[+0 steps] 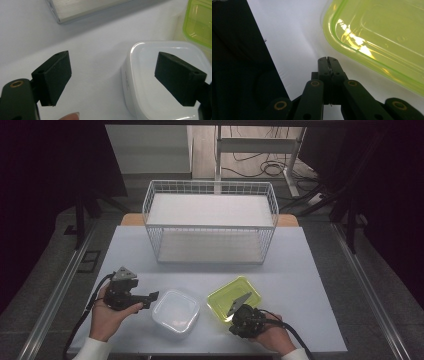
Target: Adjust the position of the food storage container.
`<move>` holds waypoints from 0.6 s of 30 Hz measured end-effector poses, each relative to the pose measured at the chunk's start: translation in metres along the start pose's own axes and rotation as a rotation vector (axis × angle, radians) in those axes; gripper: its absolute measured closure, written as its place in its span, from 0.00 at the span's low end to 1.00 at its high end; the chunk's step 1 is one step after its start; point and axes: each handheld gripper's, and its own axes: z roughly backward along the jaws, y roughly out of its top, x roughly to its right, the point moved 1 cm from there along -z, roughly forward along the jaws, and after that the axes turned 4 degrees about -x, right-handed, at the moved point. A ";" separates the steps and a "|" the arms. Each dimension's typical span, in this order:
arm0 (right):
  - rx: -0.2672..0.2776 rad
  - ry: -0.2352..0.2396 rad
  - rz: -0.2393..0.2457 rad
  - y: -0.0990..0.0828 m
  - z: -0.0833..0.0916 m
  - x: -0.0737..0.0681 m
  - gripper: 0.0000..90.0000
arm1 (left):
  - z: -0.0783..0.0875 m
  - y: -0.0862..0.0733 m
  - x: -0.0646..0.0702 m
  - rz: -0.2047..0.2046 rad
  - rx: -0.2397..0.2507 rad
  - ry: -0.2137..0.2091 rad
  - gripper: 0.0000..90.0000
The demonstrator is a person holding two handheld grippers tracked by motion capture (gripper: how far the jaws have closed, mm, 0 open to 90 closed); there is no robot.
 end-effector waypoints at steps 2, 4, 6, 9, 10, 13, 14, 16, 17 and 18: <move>0.000 -0.003 0.002 0.001 -0.001 -0.001 0.99 | 0.000 0.000 0.000 -0.003 -0.003 0.005 0.15; -0.002 -0.006 0.004 0.001 -0.001 0.000 0.99 | 0.000 0.000 0.000 -0.003 -0.003 0.005 0.15; -0.001 -0.008 0.002 0.003 -0.002 0.000 0.99 | 0.000 0.000 0.000 -0.002 -0.003 0.006 0.15; 0.009 -0.020 -0.006 0.007 -0.004 0.002 0.99 | 0.001 -0.001 0.000 -0.003 -0.004 0.010 0.15; 0.012 -0.027 -0.005 0.009 -0.004 0.002 0.99 | 0.001 -0.001 0.000 -0.003 -0.004 0.011 0.15; 0.026 -0.043 -0.011 0.015 -0.005 0.002 0.99 | 0.002 -0.001 0.000 0.002 -0.004 0.013 0.15; 0.032 -0.047 -0.015 0.017 -0.006 0.003 0.99 | 0.002 -0.001 0.000 0.001 -0.005 0.014 0.15; 0.040 -0.056 -0.029 0.021 -0.007 0.004 0.99 | 0.003 -0.001 0.000 -0.003 -0.007 0.018 0.15; 0.044 -0.061 -0.038 0.023 -0.007 0.005 0.99 | 0.003 -0.001 -0.001 -0.004 -0.006 0.019 0.15; 0.046 -0.065 -0.045 0.025 -0.008 0.006 0.99 | 0.003 -0.001 -0.001 -0.003 -0.005 0.019 0.15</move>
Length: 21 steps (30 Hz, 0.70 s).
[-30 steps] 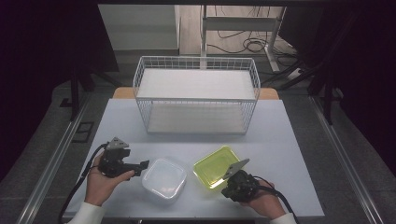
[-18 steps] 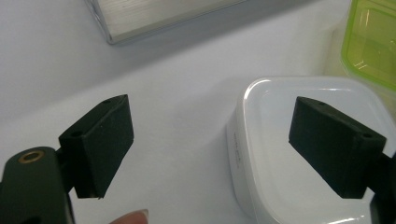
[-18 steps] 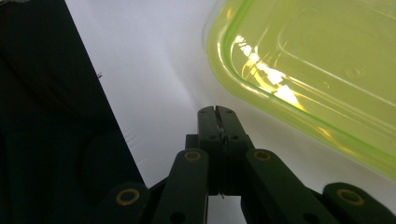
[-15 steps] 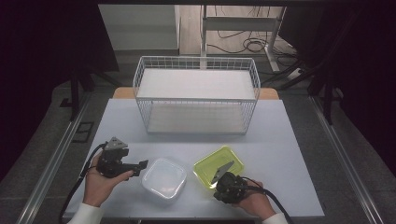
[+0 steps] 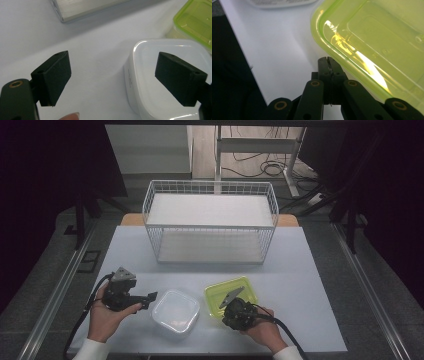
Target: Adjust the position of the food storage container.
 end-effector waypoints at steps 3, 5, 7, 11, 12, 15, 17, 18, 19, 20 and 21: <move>0.009 -0.013 -0.025 0.005 -0.003 0.002 0.99 | 0.001 0.000 0.000 0.003 0.003 0.000 0.14; 0.018 -0.023 -0.034 0.008 -0.004 0.003 0.99 | 0.001 0.000 0.000 0.003 0.003 0.000 0.14; 0.030 -0.030 -0.048 0.011 -0.004 0.006 0.99 | 0.001 0.000 0.000 0.002 0.003 0.001 0.14; 0.048 -0.051 -0.075 0.016 -0.006 0.014 0.99 | -0.001 0.000 0.000 -0.004 -0.005 0.001 0.14; 0.052 -0.054 -0.081 0.016 -0.007 0.016 0.99 | -0.002 0.000 0.001 -0.008 -0.009 0.001 0.14; 0.068 -0.062 -0.099 0.018 -0.010 0.020 0.99 | -0.004 0.000 0.002 -0.012 -0.019 -0.002 0.14; 0.075 -0.066 -0.106 0.019 -0.010 0.022 0.99 | -0.005 -0.001 0.003 -0.011 -0.021 -0.003 0.14; 0.080 -0.070 -0.113 0.020 -0.010 0.023 0.99 | -0.005 -0.001 0.003 -0.008 -0.021 -0.003 0.14; 0.085 -0.074 -0.114 0.021 -0.010 0.024 0.99 | -0.004 -0.001 0.003 -0.009 -0.020 -0.001 0.14; 0.086 -0.076 -0.119 0.021 -0.011 0.026 0.99 | -0.004 -0.001 0.003 -0.007 -0.019 0.000 0.14; 0.089 -0.078 -0.123 0.022 -0.011 0.028 0.99 | -0.004 -0.001 0.002 -0.008 -0.018 0.001 0.14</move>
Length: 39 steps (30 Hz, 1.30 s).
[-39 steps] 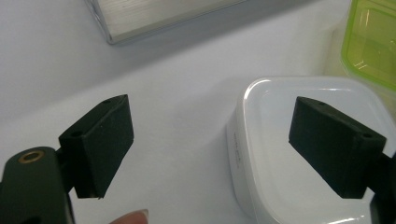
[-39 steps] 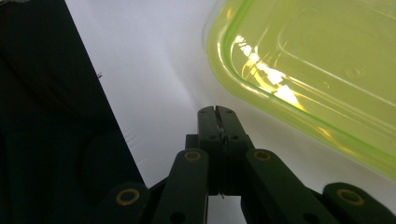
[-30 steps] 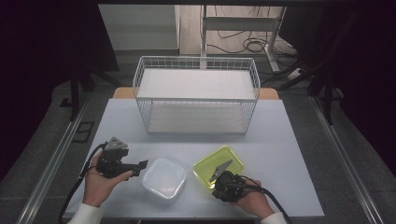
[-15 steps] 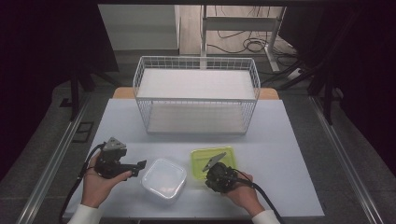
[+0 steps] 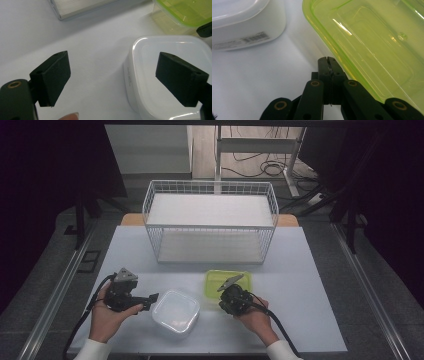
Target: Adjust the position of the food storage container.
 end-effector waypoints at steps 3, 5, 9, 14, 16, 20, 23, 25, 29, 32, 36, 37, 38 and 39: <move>0.001 -0.006 -0.005 0.001 -0.002 0.003 0.99 | 0.000 0.000 0.000 0.000 0.001 0.002 0.14; 0.003 -0.005 -0.007 0.001 -0.003 0.004 0.99 | 0.000 0.000 0.000 -0.001 -0.001 0.004 0.13; 0.014 0.007 -0.002 0.001 0.001 0.000 0.99 | 0.002 -0.001 -0.001 -0.003 -0.004 0.005 0.13; 0.081 0.024 0.006 -0.003 0.030 -0.007 0.99 | 0.003 -0.001 -0.004 0.002 0.007 0.014 0.13; 0.102 0.019 -0.002 -0.008 0.043 -0.005 0.99 | 0.003 -0.001 -0.004 0.002 0.004 0.015 0.13; 0.128 -0.022 -0.068 -0.021 0.063 0.013 0.99 | 0.003 -0.001 -0.004 0.003 0.004 0.011 0.13; 0.130 -0.086 -0.141 -0.034 0.071 0.035 0.99 | 0.004 -0.001 -0.004 0.006 0.005 0.009 0.13; 0.125 -0.125 -0.190 -0.044 0.075 0.050 0.99 | 0.004 -0.001 -0.005 0.006 0.006 0.012 0.13; 0.105 -0.144 -0.284 -0.061 0.072 0.074 0.99 | 0.004 -0.001 -0.005 0.003 0.004 0.015 0.13; 0.076 -0.132 -0.309 -0.066 0.062 0.081 0.99 | 0.003 -0.001 -0.004 0.003 0.000 0.016 0.13; 0.046 -0.131 -0.314 -0.066 0.048 0.084 0.99 | 0.004 -0.001 -0.004 0.004 0.000 0.017 0.13; 0.040 -0.127 -0.312 -0.065 0.046 0.084 0.99 | 0.004 -0.002 -0.004 0.003 -0.001 0.019 0.13; 0.040 -0.127 -0.312 -0.065 0.046 0.084 0.99 | 0.004 -0.002 -0.004 0.003 -0.001 0.019 0.13; 0.037 -0.119 -0.316 -0.064 0.044 0.085 0.99 | 0.004 -0.002 -0.004 0.002 -0.003 0.021 0.13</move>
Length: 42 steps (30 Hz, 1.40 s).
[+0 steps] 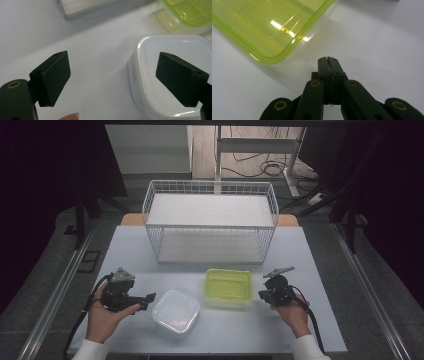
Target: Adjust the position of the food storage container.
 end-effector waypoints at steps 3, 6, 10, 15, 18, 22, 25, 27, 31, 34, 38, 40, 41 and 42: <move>-0.002 0.003 0.003 0.002 -0.004 -0.002 0.99 | -0.001 -0.001 0.000 0.009 0.002 -0.005 0.14; 0.000 0.009 0.014 0.005 -0.007 -0.005 0.99 | -0.001 -0.002 -0.002 0.017 -0.002 -0.007 0.14; -0.001 0.010 0.019 0.009 -0.009 -0.009 0.99 | -0.001 -0.002 -0.003 0.024 0.000 -0.009 0.14; -0.004 0.003 0.023 0.012 -0.012 -0.012 0.99 | -0.002 -0.002 -0.003 0.024 -0.003 -0.007 0.14; 0.002 0.000 0.022 0.017 -0.015 -0.016 0.99 | -0.005 -0.002 -0.003 0.021 -0.012 -0.008 0.14; 0.011 0.004 0.042 0.025 -0.020 -0.024 0.99 | -0.006 -0.002 -0.002 0.014 -0.019 -0.009 0.14; 0.004 0.005 0.052 0.029 -0.026 -0.029 0.99 | -0.005 -0.002 -0.003 0.019 -0.013 -0.010 0.14; 0.003 0.004 0.056 0.032 -0.029 -0.031 0.99 | -0.004 -0.002 -0.003 0.019 -0.013 -0.011 0.14; 0.022 0.000 0.051 0.039 -0.034 -0.031 0.99 | -0.003 -0.003 -0.005 0.026 -0.010 -0.011 0.14; 0.028 -0.002 0.059 0.045 -0.037 -0.035 0.99 | -0.003 -0.003 -0.006 0.026 -0.010 -0.012 0.14; 0.036 0.003 0.073 0.051 -0.040 -0.040 0.99 | -0.003 -0.003 -0.006 0.024 -0.011 -0.013 0.14; 0.034 -0.003 0.079 0.052 -0.040 -0.041 0.99 | -0.003 -0.003 -0.007 0.026 -0.010 -0.012 0.14; 0.034 -0.006 0.080 0.052 -0.040 -0.041 0.99 | -0.003 -0.003 -0.008 0.030 -0.009 -0.014 0.14; 0.034 -0.006 0.080 0.052 -0.040 -0.041 0.99 | -0.003 -0.003 -0.008 0.030 -0.009 -0.014 0.14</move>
